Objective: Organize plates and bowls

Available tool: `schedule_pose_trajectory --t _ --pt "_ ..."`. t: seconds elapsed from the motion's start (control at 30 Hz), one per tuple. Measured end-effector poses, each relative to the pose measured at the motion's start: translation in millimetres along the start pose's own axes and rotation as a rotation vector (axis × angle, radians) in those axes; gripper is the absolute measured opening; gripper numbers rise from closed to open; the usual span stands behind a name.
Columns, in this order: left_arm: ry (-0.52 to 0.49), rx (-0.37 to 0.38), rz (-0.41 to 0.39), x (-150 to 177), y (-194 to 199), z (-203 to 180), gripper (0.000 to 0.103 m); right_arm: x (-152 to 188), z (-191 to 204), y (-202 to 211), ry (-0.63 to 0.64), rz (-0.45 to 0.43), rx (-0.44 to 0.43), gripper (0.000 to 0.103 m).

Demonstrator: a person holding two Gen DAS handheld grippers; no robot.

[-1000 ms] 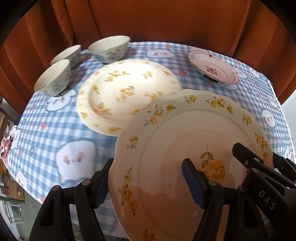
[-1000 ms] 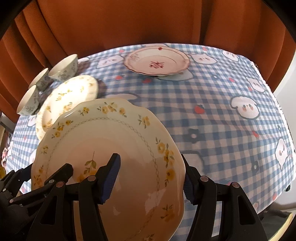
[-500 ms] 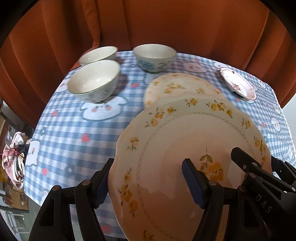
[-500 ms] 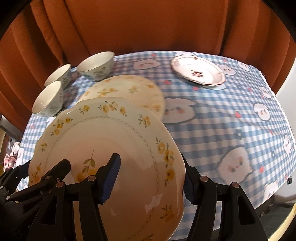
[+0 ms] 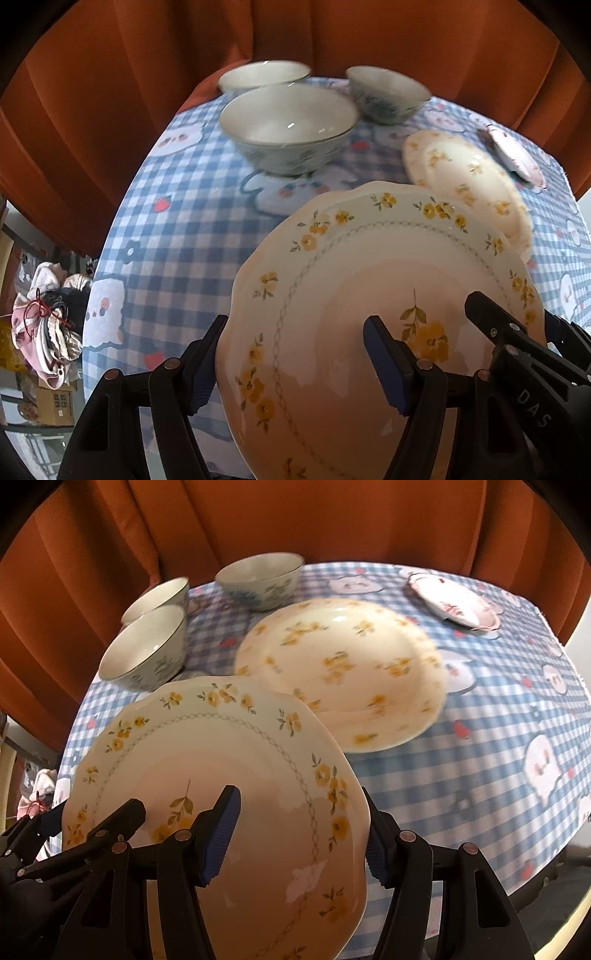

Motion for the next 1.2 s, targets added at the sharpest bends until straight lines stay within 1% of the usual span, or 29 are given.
schedule_pose_trajectory --t 0.13,0.3,0.47,0.53,0.63,0.7,0.77,0.8,0.87,0.9,0.97,1.07,1.2 --pt "-0.004 -0.002 0.028 1 -14 14 0.073 2 18 -13 0.000 0.031 0.006 0.065" --pt "0.003 0.007 0.063 4 -30 26 0.073 4 32 -32 0.005 0.077 0.023 0.065" --pt "-0.008 0.007 0.057 2 -36 29 0.074 5 39 -43 -0.007 0.103 0.040 0.065" --pt "-0.019 -0.006 0.047 0 -36 27 0.074 6 39 -49 -0.022 0.120 0.043 0.065" --pt "-0.020 -0.007 0.041 -5 -37 28 0.075 4 38 -52 -0.037 0.121 0.042 0.065" --pt "-0.023 -0.002 0.049 -6 -38 29 0.077 3 38 -52 -0.037 0.123 0.051 0.065" --pt "-0.017 -0.002 0.077 -5 -38 31 0.080 3 38 -51 -0.033 0.125 0.060 0.065" --pt "-0.012 -0.009 0.089 -4 -38 33 0.083 2 38 -49 -0.033 0.122 0.056 0.065" --pt "-0.016 0.009 0.095 -2 -34 33 0.084 2 37 -45 -0.046 0.126 0.036 0.065" --pt "-0.023 0.013 0.091 -1 -29 31 0.084 1 35 -42 -0.051 0.131 0.024 0.065" --pt "-0.040 0.013 0.069 -2 -19 27 0.087 -1 35 -33 -0.041 0.112 0.023 0.066" --pt "-0.063 0.024 0.028 -5 -1 19 0.091 -4 40 -16 -0.010 0.074 0.020 0.075" --pt "-0.095 0.032 -0.018 -13 16 3 0.094 -12 40 5 0.015 0.035 0.018 0.079"
Point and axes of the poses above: each gripper's, at about its wrist camera, not at the fingertips, and y roughly against the way its jaws point, z to its left, x to its underside, the point moved 4 cm from there along -y, roughly the way its jaws point, and after that the axes turned 8 degrees about z, right-handed, at the moved point
